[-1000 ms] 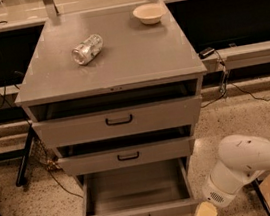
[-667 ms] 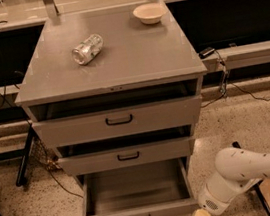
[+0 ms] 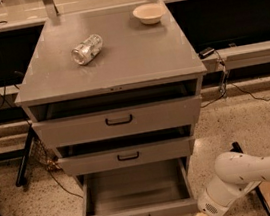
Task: Close bottom drawer
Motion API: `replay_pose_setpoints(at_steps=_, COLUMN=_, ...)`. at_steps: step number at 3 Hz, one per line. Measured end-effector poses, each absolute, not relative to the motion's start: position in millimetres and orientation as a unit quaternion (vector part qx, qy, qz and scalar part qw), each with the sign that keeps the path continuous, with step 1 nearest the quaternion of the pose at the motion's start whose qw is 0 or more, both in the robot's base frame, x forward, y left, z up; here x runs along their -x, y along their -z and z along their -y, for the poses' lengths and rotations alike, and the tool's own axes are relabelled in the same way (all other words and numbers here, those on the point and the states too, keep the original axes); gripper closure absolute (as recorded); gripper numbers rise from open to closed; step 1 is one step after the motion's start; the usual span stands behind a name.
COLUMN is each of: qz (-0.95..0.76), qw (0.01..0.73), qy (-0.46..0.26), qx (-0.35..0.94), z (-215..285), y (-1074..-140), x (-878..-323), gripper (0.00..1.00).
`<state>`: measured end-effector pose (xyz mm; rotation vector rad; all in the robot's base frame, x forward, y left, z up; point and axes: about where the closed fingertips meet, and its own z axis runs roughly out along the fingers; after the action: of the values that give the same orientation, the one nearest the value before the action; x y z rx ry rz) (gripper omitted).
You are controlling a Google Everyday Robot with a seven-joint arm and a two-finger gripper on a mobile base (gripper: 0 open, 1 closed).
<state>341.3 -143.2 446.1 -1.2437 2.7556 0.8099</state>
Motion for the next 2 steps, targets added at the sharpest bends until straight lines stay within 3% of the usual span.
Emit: replay_pose_setpoints(at_steps=2, qz=-0.886, qw=-0.015, qy=-0.261, qx=0.383, z=148.0, y=-386.5, x=-347.8, gripper=0.00)
